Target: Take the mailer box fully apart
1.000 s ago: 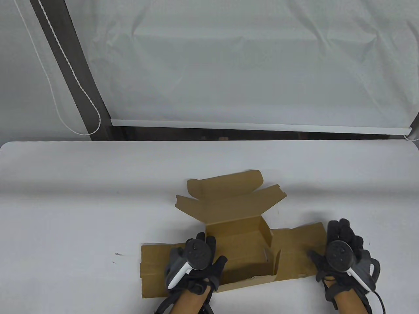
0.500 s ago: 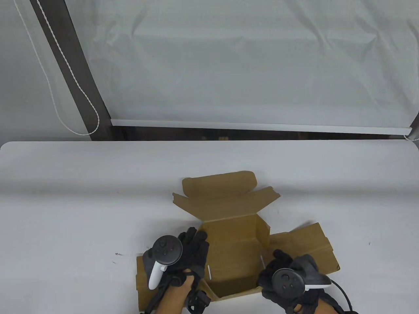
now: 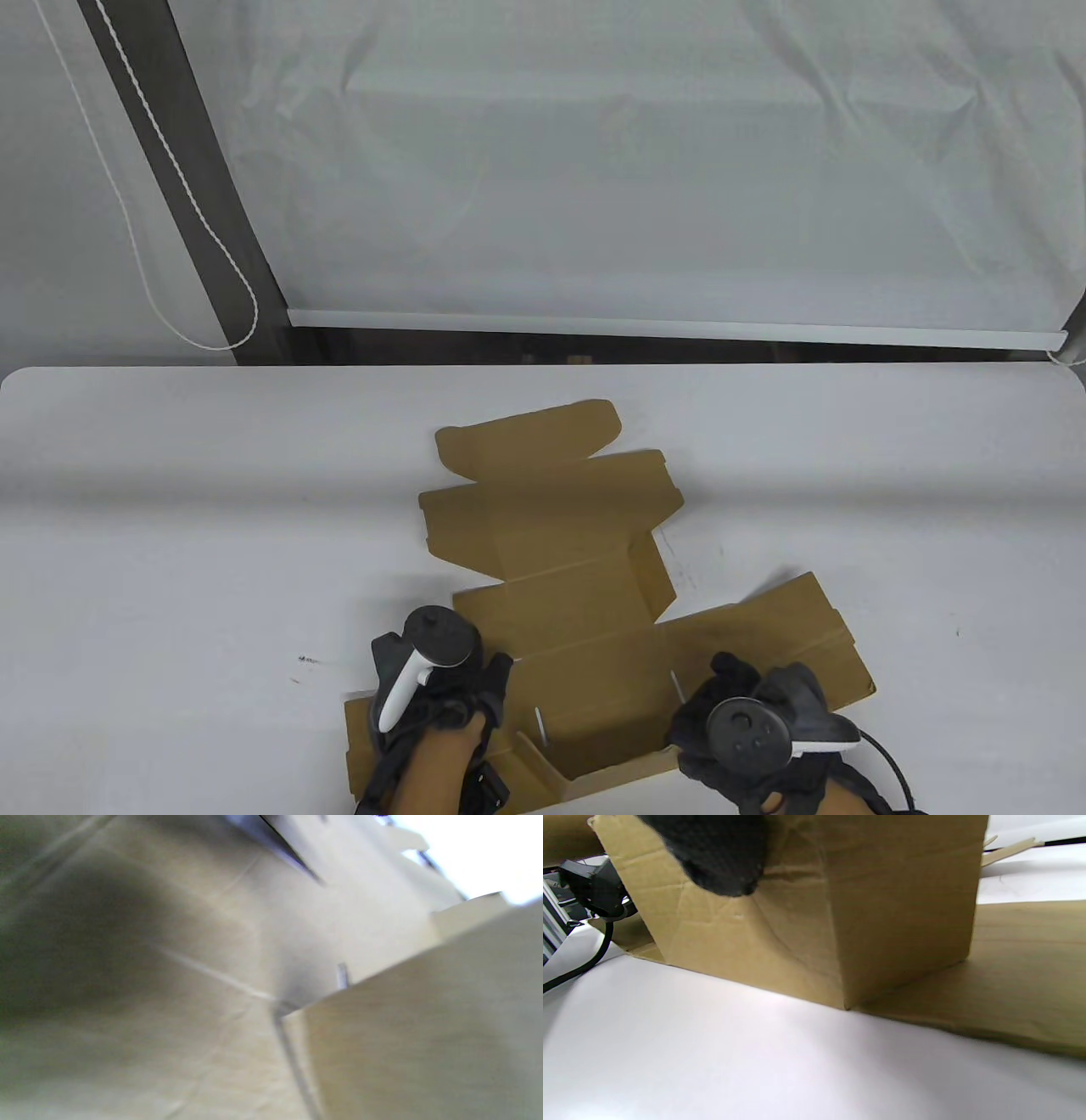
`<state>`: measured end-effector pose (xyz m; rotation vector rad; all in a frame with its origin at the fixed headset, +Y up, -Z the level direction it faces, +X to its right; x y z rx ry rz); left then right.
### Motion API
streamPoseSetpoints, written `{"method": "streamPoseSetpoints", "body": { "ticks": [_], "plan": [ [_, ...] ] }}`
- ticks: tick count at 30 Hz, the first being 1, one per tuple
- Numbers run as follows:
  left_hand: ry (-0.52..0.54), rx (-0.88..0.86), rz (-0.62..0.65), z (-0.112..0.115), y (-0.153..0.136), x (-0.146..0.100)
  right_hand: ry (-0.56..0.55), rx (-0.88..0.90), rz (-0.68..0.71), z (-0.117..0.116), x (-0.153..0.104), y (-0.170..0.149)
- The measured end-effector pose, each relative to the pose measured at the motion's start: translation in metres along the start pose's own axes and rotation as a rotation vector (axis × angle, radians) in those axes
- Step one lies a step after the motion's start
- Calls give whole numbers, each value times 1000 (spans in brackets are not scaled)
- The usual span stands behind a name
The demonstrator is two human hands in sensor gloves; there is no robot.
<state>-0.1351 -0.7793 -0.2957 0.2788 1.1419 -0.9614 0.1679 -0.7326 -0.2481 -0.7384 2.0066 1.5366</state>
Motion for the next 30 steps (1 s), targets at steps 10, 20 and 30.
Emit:
{"method": "streamPoseSetpoints", "body": {
  "ticks": [10, 20, 30],
  "plan": [
    [88, -28, 401, 10, 50, -21, -227, -141, -129, -2, 3, -3],
    [30, 80, 534, 23, 70, -26, -230, -148, -174, 1, -1, -16],
    [-32, 277, 549, 37, 87, -29, -261, -141, -245, 9, -10, -33]
  ]
}}
Point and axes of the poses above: the tracker on the back of each hand, its own y axis roughly to the thumb side, its own x axis roughly from the wrist to the fingertips, z = x × y, the point moved 1 cm from there along x, roughly from the wrist to the fingertips
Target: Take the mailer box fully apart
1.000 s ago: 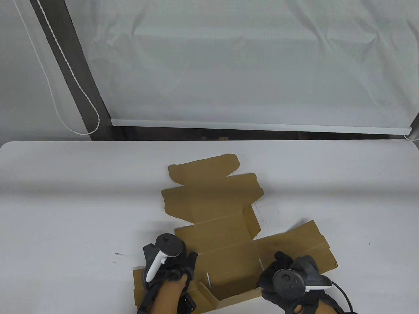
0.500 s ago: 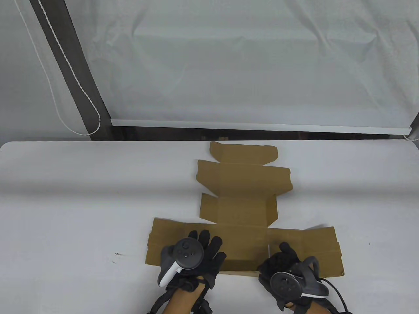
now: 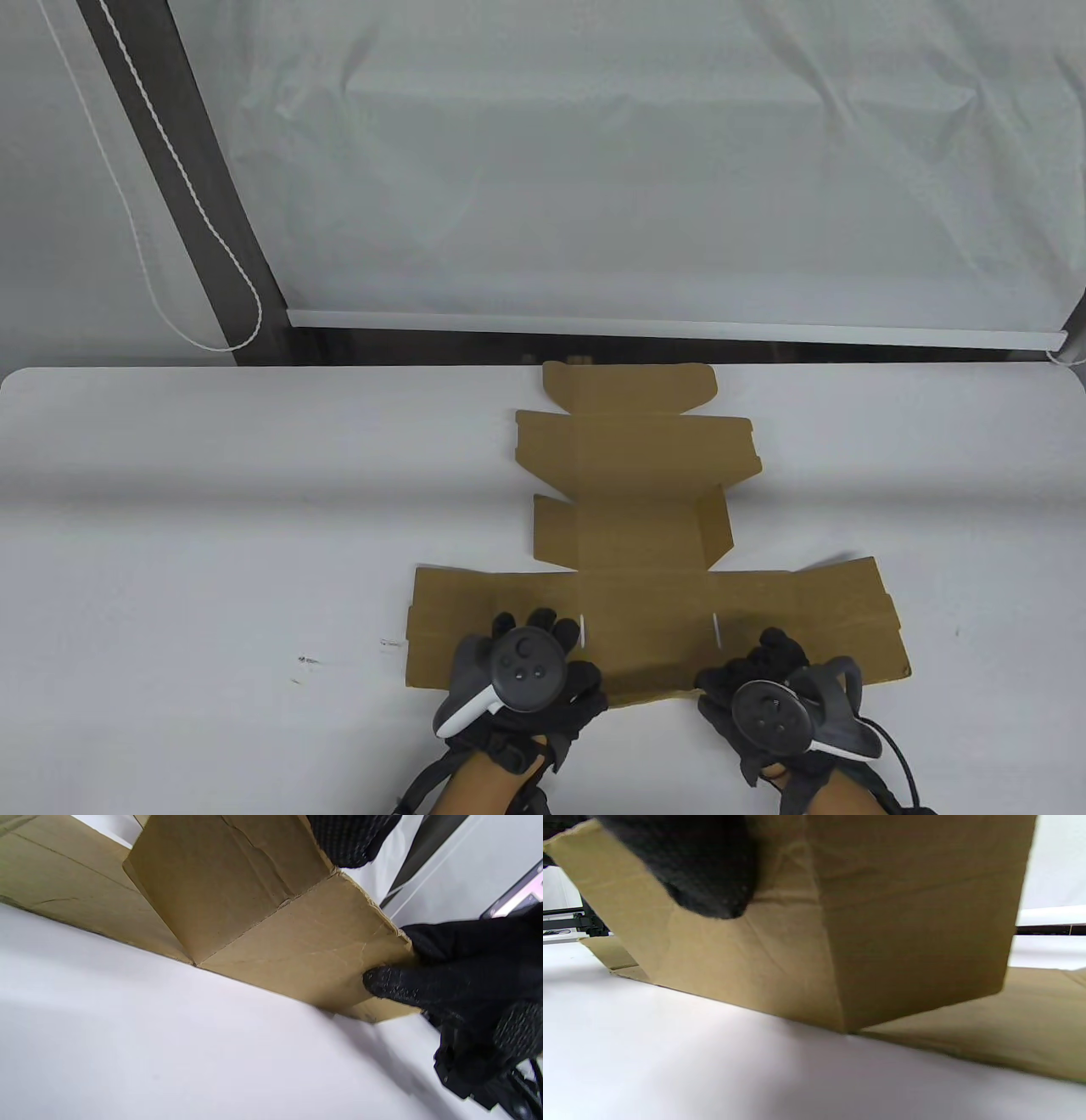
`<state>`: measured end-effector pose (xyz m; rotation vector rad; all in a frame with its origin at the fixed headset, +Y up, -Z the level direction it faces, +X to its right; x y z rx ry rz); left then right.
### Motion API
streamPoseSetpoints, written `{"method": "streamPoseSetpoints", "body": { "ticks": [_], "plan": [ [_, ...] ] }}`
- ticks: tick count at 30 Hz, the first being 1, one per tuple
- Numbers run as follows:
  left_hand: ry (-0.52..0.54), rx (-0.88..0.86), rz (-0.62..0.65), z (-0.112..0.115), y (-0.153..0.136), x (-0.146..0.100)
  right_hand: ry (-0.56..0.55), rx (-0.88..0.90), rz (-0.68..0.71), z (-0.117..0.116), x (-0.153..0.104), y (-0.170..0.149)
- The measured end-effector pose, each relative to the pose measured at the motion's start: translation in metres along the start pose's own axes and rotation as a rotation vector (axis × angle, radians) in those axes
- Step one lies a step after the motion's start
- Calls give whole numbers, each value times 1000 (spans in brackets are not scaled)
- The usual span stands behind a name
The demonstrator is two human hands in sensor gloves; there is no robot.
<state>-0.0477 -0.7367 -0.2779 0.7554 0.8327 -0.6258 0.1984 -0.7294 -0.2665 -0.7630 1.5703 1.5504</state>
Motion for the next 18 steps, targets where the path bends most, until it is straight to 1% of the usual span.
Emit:
{"method": "streamPoseSetpoints", "body": {
  "ticks": [1, 3, 4, 6, 10, 11, 13, 16, 18],
  "plan": [
    [-44, 14, -19, 1, 0, 0, 30, -2, 27, 1, 1, 1],
    [-153, 27, -59, 8, -1, 1, 95, -5, 24, 1, 1, 2],
    [-185, 52, -75, 13, -3, 2, 123, 0, 25, 0, 1, 4],
    [-194, 76, -82, 18, -4, 6, 167, -13, 40, -2, 1, 7],
    [-263, 121, -108, 28, -3, 10, 441, 49, 29, -19, -2, 9],
    [-284, 127, -115, 30, -4, 9, 456, 36, 40, -21, -3, 10],
    [-268, 126, -105, 30, -4, 10, 425, 6, 69, -21, -2, 12],
    [-274, 116, -110, 30, -6, 10, 468, 1, 72, -24, -2, 14],
    [-291, 126, -117, 34, -6, 11, 559, 24, 75, -30, -4, 16]
  ]
}}
Point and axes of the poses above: the tracker on the back of each hand, its own y axis roughly to the thumb side, its own x axis roughly from the wrist to the fingertips, z = x × y, the point moved 1 cm from there along x, roughly from the wrist to the fingertips
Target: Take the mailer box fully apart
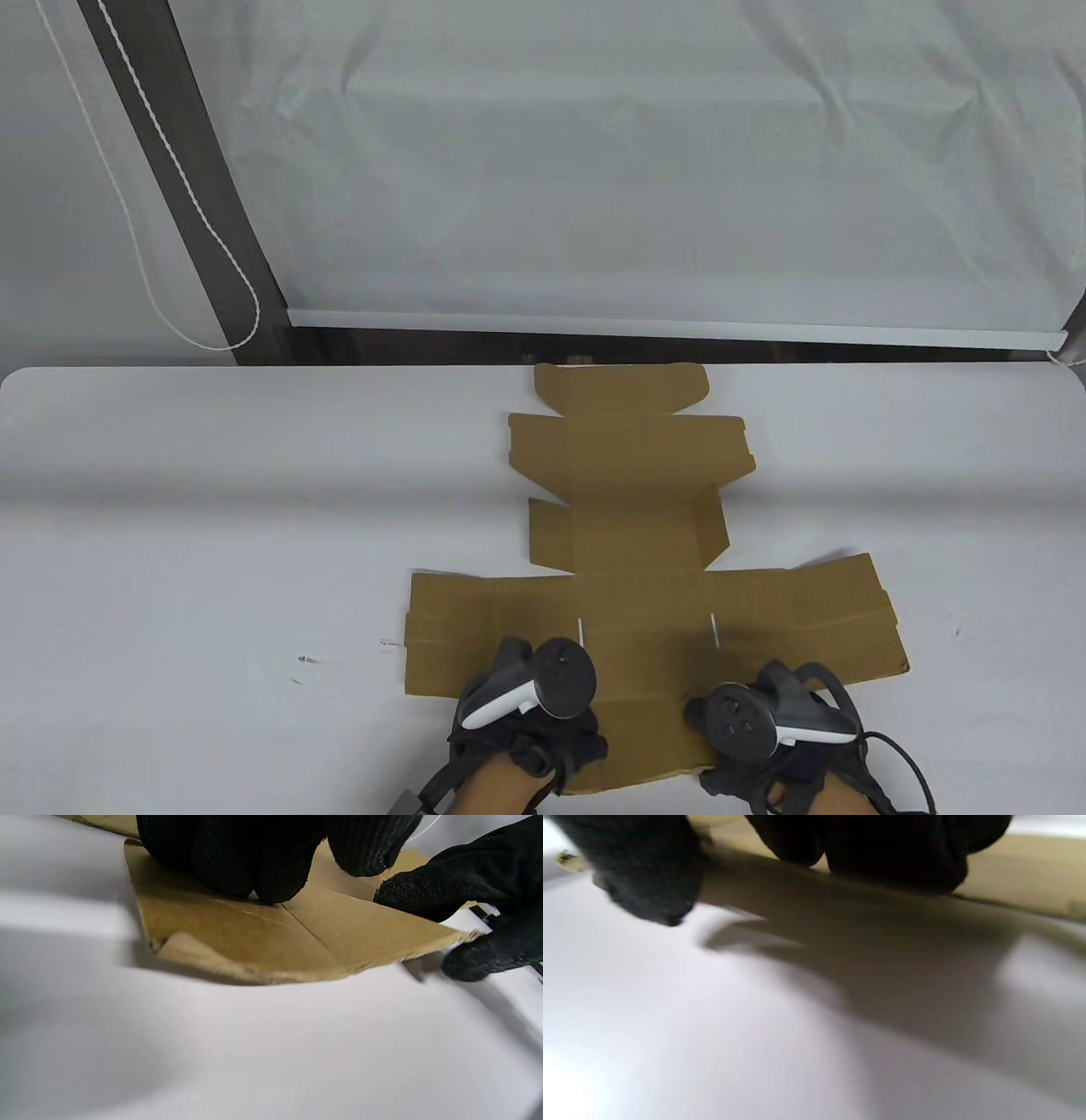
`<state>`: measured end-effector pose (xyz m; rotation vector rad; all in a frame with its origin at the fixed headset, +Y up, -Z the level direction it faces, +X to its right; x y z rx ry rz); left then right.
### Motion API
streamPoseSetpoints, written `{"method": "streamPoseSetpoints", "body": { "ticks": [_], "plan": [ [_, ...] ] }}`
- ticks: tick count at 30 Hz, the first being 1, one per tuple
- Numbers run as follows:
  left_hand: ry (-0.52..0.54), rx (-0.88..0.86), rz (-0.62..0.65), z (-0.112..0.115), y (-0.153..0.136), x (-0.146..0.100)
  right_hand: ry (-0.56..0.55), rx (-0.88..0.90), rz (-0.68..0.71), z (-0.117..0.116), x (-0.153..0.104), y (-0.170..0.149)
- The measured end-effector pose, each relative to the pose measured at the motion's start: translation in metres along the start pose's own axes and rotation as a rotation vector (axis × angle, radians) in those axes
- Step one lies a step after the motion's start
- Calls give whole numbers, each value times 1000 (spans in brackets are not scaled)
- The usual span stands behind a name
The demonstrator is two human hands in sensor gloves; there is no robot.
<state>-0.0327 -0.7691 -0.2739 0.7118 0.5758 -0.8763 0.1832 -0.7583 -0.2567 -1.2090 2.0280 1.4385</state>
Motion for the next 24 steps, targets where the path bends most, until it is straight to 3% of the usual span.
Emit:
{"method": "streamPoseSetpoints", "body": {
  "ticks": [1, 2, 4, 8, 9, 12, 13, 14, 16, 18, 24],
  "plan": [
    [-18, 16, -12, 2, 0, 2, 66, 40, 10, -4, 2, 0],
    [-15, 30, -4, 2, 2, 2, 56, 80, 5, -4, 1, 0],
    [-4, 55, -16, 2, 3, 4, -21, 77, 43, 0, 2, -1],
    [116, 133, -68, -2, 5, 1, -301, 24, 29, 10, -3, -16],
    [124, 149, -81, -2, 5, 2, -305, 5, 8, 9, -2, -19],
    [80, 156, -161, 0, -4, 6, -123, 8, -92, -5, 6, -34],
    [3, 125, -214, 3, -16, 8, -11, 63, -159, -15, 8, -46],
    [-53, 113, -276, 6, -25, 9, 27, 107, -194, -19, 7, -54],
    [-178, 48, -428, 10, -53, 1, 37, 225, -236, -27, 1, -73],
    [-164, -30, -396, 10, -63, -1, 59, 241, -255, -30, -4, -83],
    [-189, 1, -398, 11, -60, 2, 87, 185, -277, -31, -3, -81]
  ]
}}
Point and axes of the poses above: the tracker on the back of each hand, its own y axis roughly to the thumb side, its own x axis roughly from the wrist to the fingertips, z = x × y, the point moved 1 cm from there along x, roughly from the wrist to the fingertips
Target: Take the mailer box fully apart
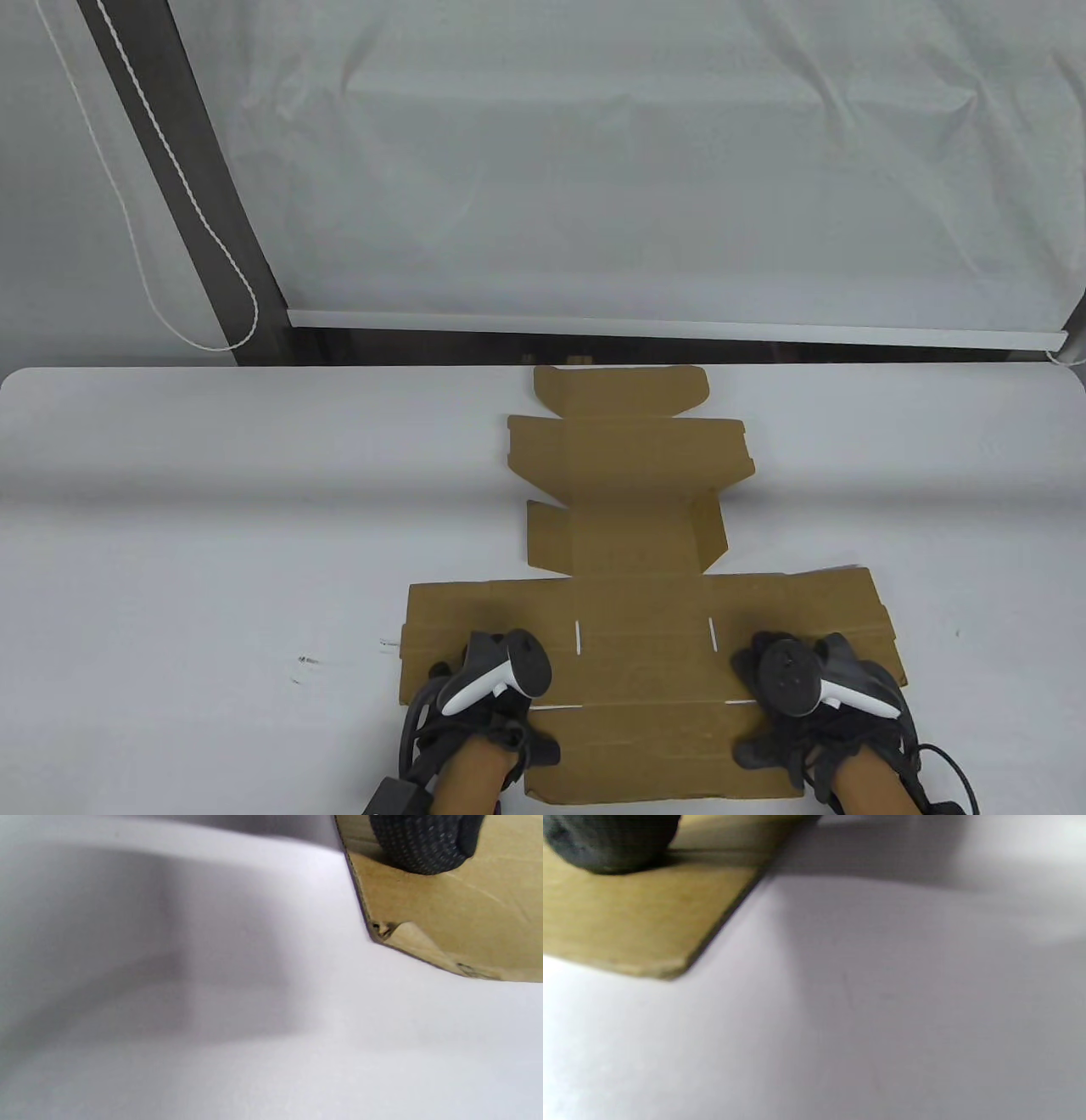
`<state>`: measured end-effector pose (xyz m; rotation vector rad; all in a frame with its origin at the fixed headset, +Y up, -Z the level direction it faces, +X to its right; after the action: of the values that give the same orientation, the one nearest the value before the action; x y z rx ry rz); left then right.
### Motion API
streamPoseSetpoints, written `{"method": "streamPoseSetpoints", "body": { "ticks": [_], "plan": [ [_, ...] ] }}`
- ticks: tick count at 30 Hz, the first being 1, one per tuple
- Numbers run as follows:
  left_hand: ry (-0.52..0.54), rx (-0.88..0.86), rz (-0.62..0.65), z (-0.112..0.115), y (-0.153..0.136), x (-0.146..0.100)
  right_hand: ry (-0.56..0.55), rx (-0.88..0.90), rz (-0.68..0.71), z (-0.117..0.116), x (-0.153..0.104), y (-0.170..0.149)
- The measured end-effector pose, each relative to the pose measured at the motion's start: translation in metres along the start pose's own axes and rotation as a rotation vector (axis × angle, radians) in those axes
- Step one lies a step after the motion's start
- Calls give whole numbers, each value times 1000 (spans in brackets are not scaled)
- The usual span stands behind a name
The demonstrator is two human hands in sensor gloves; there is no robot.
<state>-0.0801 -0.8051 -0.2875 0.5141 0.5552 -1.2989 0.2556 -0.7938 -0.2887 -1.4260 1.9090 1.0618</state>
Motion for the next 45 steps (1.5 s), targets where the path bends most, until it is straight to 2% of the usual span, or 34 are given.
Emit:
{"method": "streamPoseSetpoints", "body": {
  "ticks": [3, 5, 10, 12, 16, 20, 25, 27, 30, 33, 35, 36, 37, 40, 41, 45],
  "plan": [
    [-6, 2, 5, 1, 1, 0, -10, 31, 10, 0, -2, 1],
    [-10, 9, 2, 0, 3, 0, -70, 0, 35, 4, -5, 4],
    [-24, 18, -2, 1, 6, 0, -408, -6, 101, 43, -6, 15],
    [-31, 17, -1, 1, 6, -1, -467, -63, 94, 56, 2, 17],
    [-35, 23, 5, 1, 6, -1, -461, -222, 56, 66, 26, 20],
    [-40, 26, 10, 1, 5, -2, -384, -341, -37, 65, 56, 17],
    [-42, 38, 13, 1, 5, -3, -307, -240, -80, 57, 67, -2],
    [-47, 33, 14, 1, 5, -3, -278, -138, -94, 52, 69, -16],
    [-46, 22, 21, 2, 5, -3, -212, 6, -122, 44, 65, -34],
    [-47, 27, 35, 1, 7, -1, -200, 13, -124, 42, 62, -38],
    [-46, 25, 40, 1, 7, -1, -184, 85, -123, 39, 59, -34],
    [-44, 15, 47, 1, 5, -1, -126, 166, -92, 37, 54, -26],
    [-40, 5, 53, 1, 4, 0, -116, 217, -51, 38, 47, -19],
    [-21, 2, 62, 0, 4, 0, -206, 283, 23, 51, 24, -2],
    [-18, -2, 68, -1, 4, 0, -266, 281, 75, 57, 11, 8],
    [28, -46, 116, -5, 3, -4, -372, 266, 193, 59, -27, 30]
  ]
}}
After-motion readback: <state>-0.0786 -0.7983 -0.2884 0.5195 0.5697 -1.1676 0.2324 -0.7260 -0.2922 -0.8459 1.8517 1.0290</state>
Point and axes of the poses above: the tracker on the back of each hand, its own y axis roughly to the thumb side, its own x axis roughly from the wrist to the fingertips, z = x × y, the point moved 1 cm from there along x, roughly from the wrist to the fingertips
